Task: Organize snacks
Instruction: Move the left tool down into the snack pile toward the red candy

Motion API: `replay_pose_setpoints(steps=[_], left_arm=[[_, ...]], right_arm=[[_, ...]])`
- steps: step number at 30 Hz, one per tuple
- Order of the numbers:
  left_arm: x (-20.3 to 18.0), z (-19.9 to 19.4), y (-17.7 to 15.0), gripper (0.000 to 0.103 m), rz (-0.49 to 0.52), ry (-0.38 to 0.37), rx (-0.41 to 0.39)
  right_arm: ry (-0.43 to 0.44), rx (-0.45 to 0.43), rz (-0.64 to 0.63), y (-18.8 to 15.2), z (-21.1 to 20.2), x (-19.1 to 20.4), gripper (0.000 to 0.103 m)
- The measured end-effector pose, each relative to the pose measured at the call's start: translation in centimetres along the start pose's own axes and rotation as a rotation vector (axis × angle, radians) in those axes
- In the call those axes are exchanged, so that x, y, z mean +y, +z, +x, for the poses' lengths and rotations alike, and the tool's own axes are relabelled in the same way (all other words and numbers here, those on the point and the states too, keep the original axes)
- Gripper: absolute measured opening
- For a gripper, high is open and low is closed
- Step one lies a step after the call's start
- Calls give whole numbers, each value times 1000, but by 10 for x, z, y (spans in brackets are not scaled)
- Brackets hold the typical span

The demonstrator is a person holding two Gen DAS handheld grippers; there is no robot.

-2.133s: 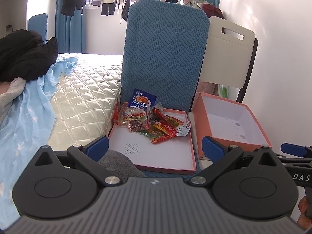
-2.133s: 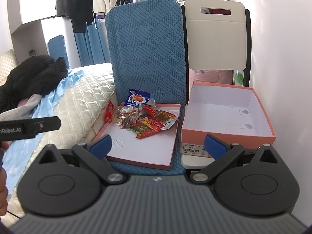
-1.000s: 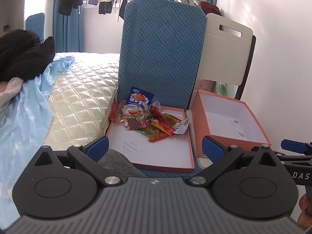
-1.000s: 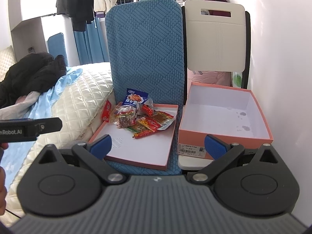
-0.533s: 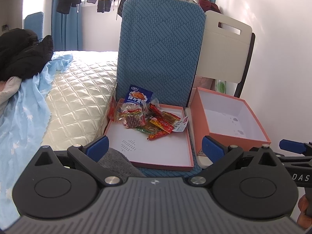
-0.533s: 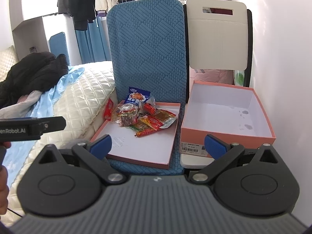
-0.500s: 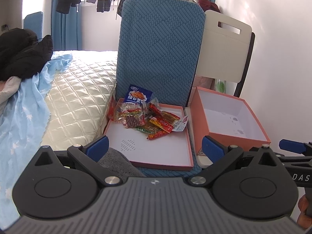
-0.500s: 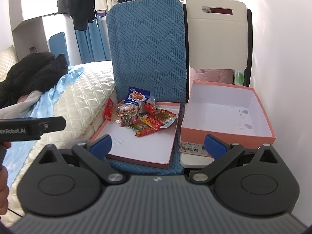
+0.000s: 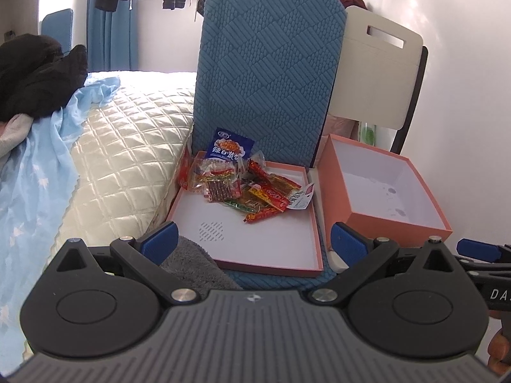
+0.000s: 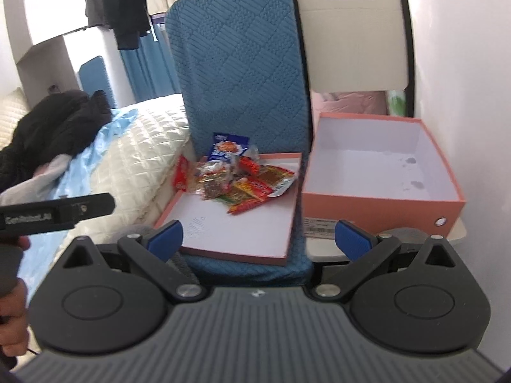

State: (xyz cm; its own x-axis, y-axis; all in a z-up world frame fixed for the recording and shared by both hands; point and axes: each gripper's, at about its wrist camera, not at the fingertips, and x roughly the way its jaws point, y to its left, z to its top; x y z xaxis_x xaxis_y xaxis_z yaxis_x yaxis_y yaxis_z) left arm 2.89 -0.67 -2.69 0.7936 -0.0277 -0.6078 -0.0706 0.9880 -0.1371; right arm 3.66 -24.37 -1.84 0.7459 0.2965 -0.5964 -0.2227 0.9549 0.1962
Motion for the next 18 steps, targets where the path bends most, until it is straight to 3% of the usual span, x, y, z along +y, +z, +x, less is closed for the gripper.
replay_pose_setpoints(steps=[18], left_arm=[[4, 65, 21, 103, 10, 12, 36]], right_arm=[[29, 35, -51, -8, 56, -12, 103]])
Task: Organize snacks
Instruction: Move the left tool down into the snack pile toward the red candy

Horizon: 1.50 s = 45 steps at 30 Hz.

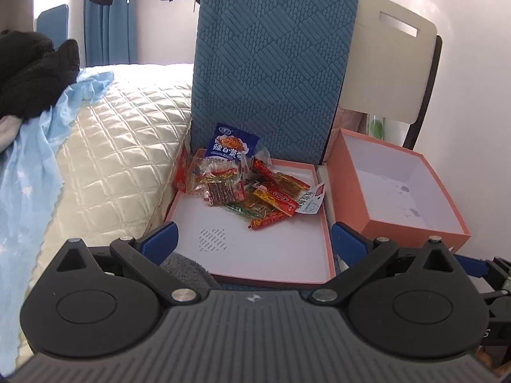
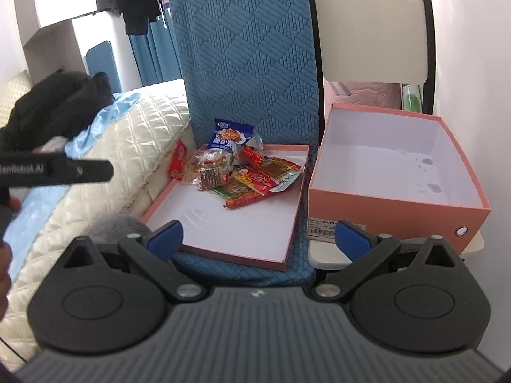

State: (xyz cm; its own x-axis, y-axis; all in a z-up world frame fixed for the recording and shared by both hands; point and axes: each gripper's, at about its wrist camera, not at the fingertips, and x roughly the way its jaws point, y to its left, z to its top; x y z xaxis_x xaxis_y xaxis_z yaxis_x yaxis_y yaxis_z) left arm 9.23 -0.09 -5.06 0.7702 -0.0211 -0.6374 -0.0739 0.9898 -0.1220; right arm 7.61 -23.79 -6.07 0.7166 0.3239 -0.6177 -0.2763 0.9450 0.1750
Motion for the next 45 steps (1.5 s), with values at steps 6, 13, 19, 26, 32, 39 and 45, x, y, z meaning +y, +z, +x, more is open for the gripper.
replay_pose_setpoints(steps=[6, 13, 19, 26, 32, 39, 45], left_arm=[[5, 36, 11, 103, -19, 9, 16], [5, 65, 29, 103, -18, 7, 14], [6, 79, 51, 103, -33, -6, -11], [4, 111, 75, 103, -35, -26, -31], [7, 154, 87, 103, -112, -43, -51], [17, 194, 100, 103, -145, -35, -20], [31, 221, 122, 103, -202, -56, -7]], right_arm=[[8, 19, -15, 8, 26, -8, 103], [10, 1, -30, 25, 50, -9, 103], [22, -14, -73, 42, 66, -6, 103], [54, -31, -82, 57, 94, -7, 103], [55, -59, -112, 62, 128, -3, 103], [54, -51, -139, 64, 167, 2, 103], [34, -44, -129, 71, 196, 4, 103]])
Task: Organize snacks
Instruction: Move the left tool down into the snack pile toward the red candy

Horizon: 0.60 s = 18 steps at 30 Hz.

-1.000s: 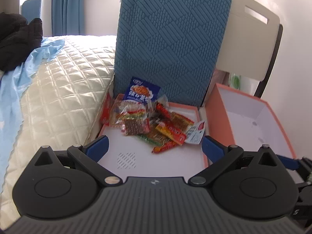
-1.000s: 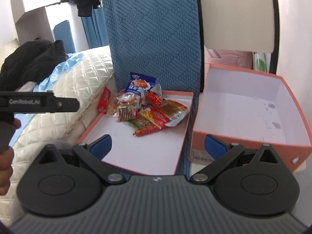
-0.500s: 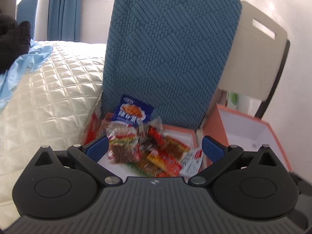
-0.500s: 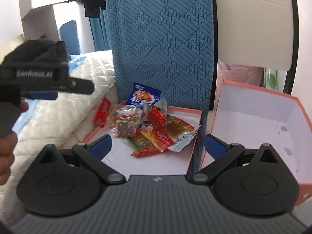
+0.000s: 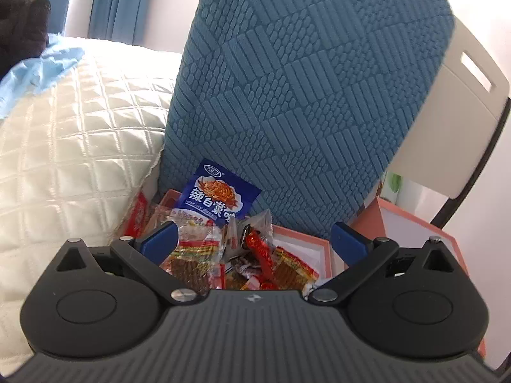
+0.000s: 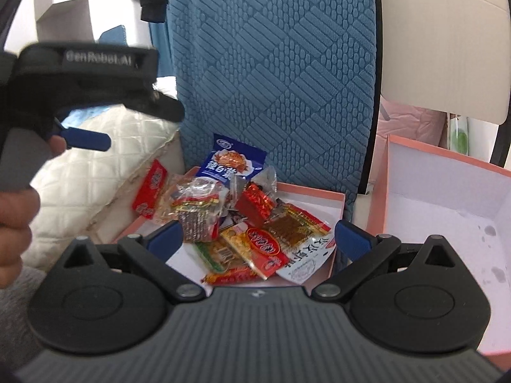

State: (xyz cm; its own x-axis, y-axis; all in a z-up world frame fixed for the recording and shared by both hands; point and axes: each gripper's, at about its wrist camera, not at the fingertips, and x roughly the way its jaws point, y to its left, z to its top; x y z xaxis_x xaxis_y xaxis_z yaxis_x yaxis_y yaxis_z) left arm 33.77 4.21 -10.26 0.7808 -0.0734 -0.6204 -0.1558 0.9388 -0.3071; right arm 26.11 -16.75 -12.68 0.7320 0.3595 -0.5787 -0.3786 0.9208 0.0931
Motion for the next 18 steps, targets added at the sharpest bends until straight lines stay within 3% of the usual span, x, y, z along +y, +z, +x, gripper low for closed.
replay_pose_setpoints(steps=[7, 15, 18], left_arm=[[6, 56, 19, 103, -77, -41, 105], [18, 126, 17, 101, -160, -96, 241], [25, 145, 16, 92, -168, -105, 292]], right_arm=[[20, 9, -10, 6, 36, -1, 103], [35, 55, -48, 12, 76, -2, 103], [25, 93, -61, 12, 91, -3, 103]])
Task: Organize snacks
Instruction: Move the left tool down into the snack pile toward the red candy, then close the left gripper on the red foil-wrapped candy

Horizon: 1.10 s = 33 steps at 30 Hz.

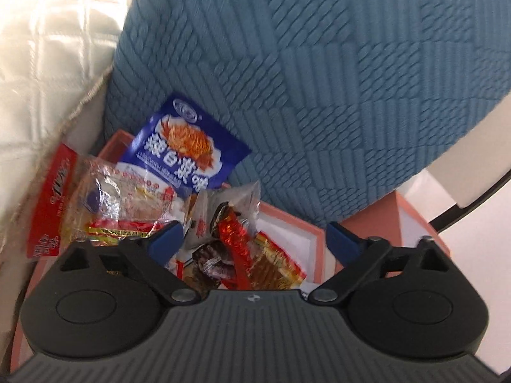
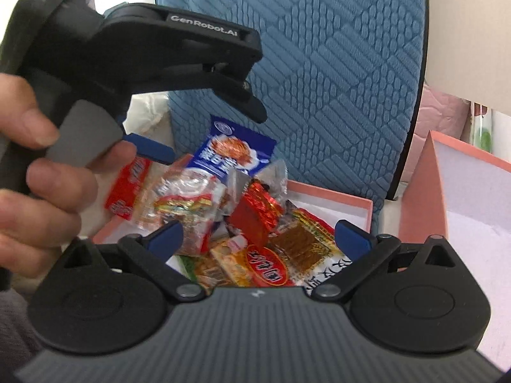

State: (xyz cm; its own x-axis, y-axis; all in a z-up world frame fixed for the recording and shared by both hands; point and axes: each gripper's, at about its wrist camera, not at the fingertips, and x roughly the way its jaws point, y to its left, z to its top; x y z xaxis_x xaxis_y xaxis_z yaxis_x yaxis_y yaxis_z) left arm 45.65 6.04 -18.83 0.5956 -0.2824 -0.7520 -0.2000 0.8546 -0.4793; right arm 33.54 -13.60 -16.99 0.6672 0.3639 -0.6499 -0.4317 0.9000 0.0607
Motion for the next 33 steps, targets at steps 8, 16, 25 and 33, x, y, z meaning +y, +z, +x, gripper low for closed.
replay_pose_setpoints(steps=[8, 16, 25, 33], left_arm=[[37, 23, 13, 90, -73, -25, 43], [51, 53, 14, 76, -117, -92, 139], [55, 77, 9, 57, -142, -143, 210], [58, 91, 10, 56, -175, -156, 244]], right_arm=[[-8, 76, 7, 1, 29, -2, 98], [-32, 168, 95, 1, 61, -11, 98], [-77, 216, 189, -1, 87, -28, 99], [-73, 265, 255, -5, 101, -45, 99]])
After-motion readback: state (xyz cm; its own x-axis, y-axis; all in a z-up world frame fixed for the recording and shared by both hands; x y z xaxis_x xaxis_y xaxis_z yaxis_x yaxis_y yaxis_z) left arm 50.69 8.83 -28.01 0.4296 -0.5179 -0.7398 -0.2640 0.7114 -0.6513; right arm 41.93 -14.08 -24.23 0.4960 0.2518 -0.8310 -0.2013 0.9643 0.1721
